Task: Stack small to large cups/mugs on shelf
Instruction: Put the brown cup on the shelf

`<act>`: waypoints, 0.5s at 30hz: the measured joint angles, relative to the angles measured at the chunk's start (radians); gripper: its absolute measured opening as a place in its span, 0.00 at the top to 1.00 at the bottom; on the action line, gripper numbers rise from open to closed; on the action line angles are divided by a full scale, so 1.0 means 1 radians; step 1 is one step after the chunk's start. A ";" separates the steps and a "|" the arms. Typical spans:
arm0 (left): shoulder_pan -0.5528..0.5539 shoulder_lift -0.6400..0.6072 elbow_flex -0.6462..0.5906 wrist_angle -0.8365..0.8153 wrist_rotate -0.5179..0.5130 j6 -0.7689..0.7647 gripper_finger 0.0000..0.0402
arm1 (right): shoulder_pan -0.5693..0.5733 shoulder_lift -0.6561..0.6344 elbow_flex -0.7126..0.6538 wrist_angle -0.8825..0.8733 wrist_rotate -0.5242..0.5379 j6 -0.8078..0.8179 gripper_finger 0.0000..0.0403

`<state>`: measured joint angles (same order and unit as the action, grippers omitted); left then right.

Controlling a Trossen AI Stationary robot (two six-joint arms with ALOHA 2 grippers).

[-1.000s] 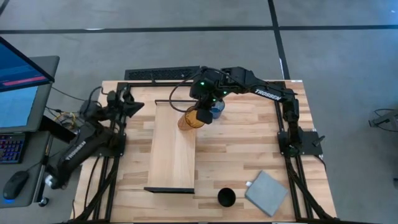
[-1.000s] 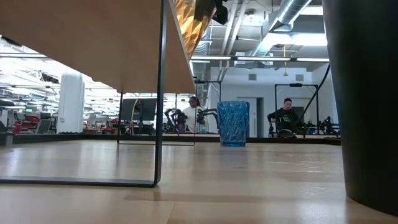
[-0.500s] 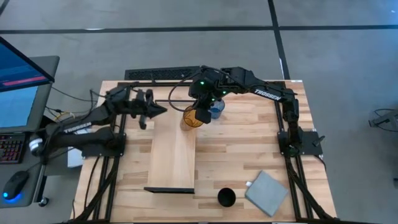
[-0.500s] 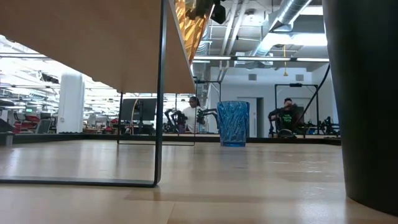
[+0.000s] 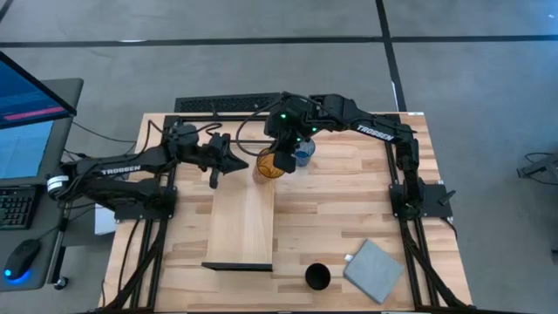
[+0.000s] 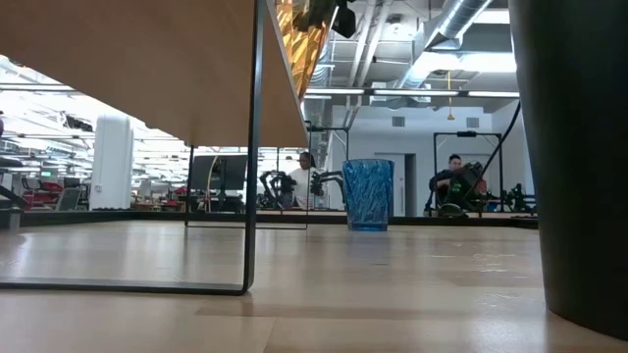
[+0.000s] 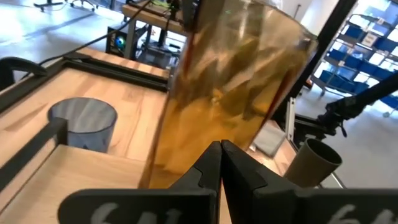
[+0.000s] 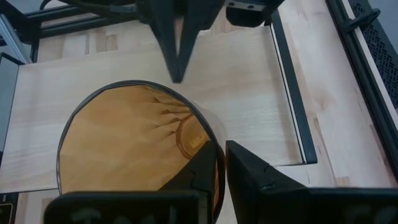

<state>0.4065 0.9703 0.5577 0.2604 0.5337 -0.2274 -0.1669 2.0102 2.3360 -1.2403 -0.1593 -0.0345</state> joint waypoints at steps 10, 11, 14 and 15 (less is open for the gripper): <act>-0.035 -0.002 0.002 -0.003 -0.027 -0.001 1.00 | -0.006 0.000 0.000 0.039 0.000 0.000 0.86; -0.036 -0.002 0.002 -0.003 -0.028 -0.001 1.00 | -0.006 0.001 0.000 0.040 0.001 0.000 0.86; -0.036 -0.002 0.002 -0.008 -0.031 -0.003 1.00 | -0.006 0.005 0.001 0.046 0.000 0.000 0.85; -0.036 -0.002 0.002 -0.011 -0.031 -0.008 1.00 | -0.006 0.007 0.001 0.049 -0.001 0.000 0.85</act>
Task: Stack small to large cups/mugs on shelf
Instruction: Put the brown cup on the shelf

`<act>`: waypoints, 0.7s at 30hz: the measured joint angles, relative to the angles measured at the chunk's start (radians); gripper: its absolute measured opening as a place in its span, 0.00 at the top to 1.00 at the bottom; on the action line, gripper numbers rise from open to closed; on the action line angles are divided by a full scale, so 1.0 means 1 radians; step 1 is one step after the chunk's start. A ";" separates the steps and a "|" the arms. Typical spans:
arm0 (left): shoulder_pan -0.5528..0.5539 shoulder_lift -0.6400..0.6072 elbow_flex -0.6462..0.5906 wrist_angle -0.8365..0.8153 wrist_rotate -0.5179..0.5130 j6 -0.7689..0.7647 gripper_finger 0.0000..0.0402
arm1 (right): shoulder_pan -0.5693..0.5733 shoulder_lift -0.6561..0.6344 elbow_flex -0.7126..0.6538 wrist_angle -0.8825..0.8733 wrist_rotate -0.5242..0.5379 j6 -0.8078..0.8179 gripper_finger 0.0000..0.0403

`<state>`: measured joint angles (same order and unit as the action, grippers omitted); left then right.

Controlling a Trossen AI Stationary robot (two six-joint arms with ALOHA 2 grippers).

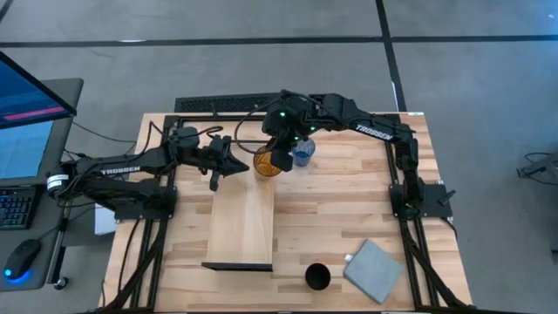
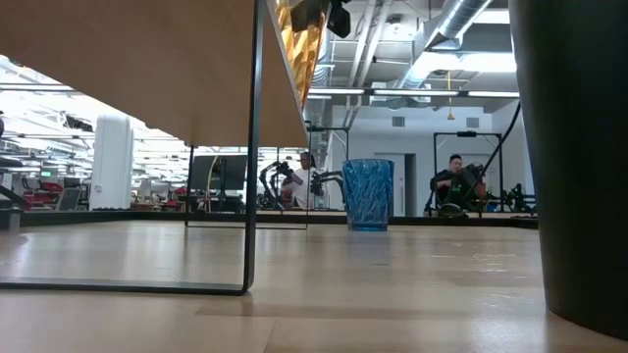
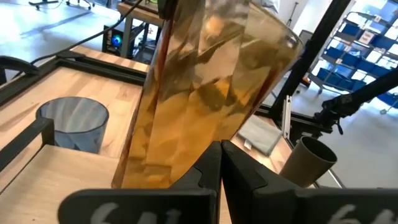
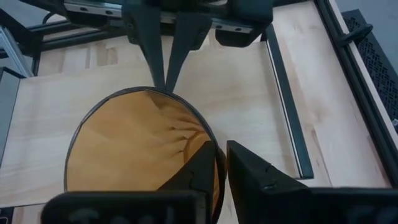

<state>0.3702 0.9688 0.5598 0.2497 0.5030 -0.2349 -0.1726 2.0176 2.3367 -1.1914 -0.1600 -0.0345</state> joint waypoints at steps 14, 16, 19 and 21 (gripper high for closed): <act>0.000 0.000 0.000 -0.009 0.003 -0.008 1.00 | 0.000 0.002 0.000 0.021 -0.034 0.000 0.80; 0.000 0.000 -0.001 -0.014 0.004 -0.005 1.00 | 0.000 0.002 0.000 0.038 -0.029 0.000 0.79; 0.000 0.000 -0.001 -0.018 0.004 -0.001 1.00 | 0.000 0.002 0.000 0.097 -0.027 0.000 0.78; 0.000 0.000 -0.001 -0.019 0.004 0.000 1.00 | -0.001 0.002 0.000 0.129 -0.027 0.000 0.78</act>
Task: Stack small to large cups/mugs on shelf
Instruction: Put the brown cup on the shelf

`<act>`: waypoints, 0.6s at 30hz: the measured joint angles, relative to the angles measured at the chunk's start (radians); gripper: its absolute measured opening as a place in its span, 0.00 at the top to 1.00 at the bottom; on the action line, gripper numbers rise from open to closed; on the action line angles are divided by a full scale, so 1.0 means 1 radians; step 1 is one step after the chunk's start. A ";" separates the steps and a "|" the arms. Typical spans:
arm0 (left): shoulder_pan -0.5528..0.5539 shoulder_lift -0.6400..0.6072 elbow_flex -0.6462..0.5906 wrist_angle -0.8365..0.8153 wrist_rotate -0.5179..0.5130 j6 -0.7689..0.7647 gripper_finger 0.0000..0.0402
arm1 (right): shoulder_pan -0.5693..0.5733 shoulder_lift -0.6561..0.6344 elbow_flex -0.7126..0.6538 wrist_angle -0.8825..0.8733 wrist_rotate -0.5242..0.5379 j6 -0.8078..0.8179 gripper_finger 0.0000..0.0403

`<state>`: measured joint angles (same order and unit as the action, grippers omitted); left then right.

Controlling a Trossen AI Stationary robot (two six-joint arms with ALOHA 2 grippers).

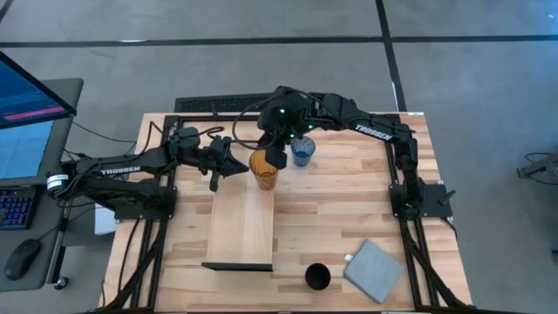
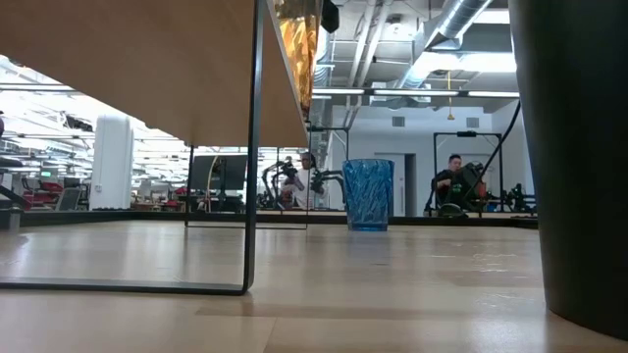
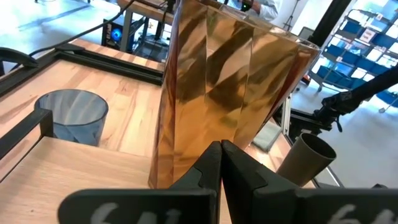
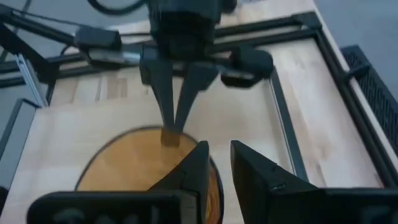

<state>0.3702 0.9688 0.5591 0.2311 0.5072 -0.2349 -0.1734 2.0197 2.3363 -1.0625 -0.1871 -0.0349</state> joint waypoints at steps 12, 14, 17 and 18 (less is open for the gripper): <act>0.000 0.000 0.000 -0.011 0.000 0.014 1.00 | -0.038 -0.014 0.021 -0.028 0.182 -0.068 0.77; 0.000 0.000 0.000 -0.010 0.000 0.014 1.00 | -0.048 -0.025 0.016 -0.042 0.259 -0.069 0.77; 0.000 0.000 -0.001 -0.008 0.000 0.014 1.00 | -0.069 -0.030 0.019 -0.165 0.263 -0.004 0.77; 0.000 0.000 -0.001 -0.009 0.000 0.014 1.00 | -0.073 -0.030 0.018 -0.215 0.255 0.020 0.77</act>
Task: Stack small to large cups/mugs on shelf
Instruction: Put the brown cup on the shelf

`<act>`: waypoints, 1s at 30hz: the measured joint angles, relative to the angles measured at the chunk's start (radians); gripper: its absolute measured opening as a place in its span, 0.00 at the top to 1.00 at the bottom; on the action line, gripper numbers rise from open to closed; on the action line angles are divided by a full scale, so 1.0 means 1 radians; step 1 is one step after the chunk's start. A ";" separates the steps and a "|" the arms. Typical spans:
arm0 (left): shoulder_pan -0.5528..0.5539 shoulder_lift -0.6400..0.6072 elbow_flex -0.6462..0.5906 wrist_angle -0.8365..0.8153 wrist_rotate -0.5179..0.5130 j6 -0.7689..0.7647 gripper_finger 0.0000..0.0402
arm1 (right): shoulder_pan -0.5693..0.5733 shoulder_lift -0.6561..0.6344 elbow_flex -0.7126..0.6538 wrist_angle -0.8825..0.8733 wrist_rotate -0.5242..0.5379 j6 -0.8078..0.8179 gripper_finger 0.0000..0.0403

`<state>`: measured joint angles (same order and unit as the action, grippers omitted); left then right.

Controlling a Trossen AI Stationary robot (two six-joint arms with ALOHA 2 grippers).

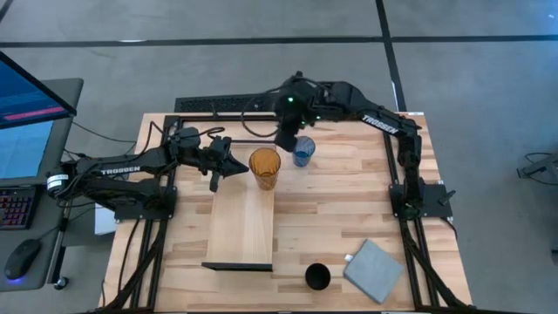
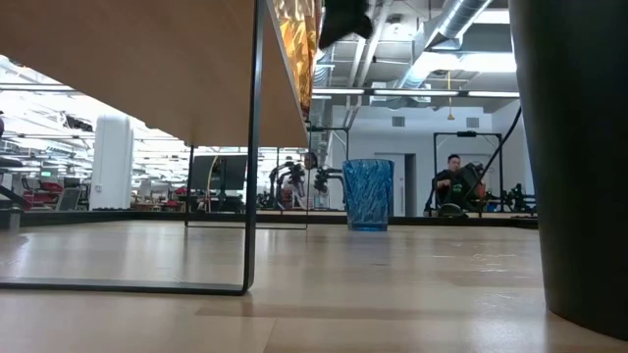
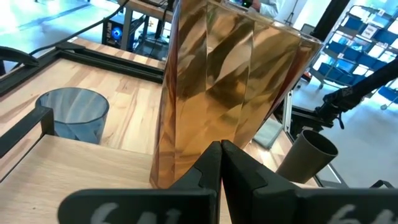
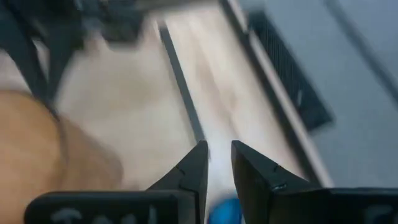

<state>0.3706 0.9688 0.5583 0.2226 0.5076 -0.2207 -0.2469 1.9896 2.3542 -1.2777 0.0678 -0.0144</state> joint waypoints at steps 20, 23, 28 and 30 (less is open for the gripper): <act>0.000 0.000 0.000 -0.034 0.007 0.001 1.00 | 0.112 0.011 -0.003 -0.232 -0.176 0.045 0.77; 0.000 0.000 0.000 -0.034 0.010 0.002 1.00 | 0.119 0.011 -0.004 -0.226 -0.197 0.050 0.77; 0.000 -0.001 0.000 -0.034 0.010 0.003 1.00 | 0.130 0.011 -0.004 -0.174 -0.232 0.050 0.77; 0.000 -0.001 0.000 -0.039 0.010 0.005 1.00 | 0.130 0.011 -0.004 -0.158 -0.240 0.050 0.77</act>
<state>0.3710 0.9680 0.5583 0.1834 0.5171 -0.2153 -0.1169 2.0006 2.3505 -1.4357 -0.1721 0.0354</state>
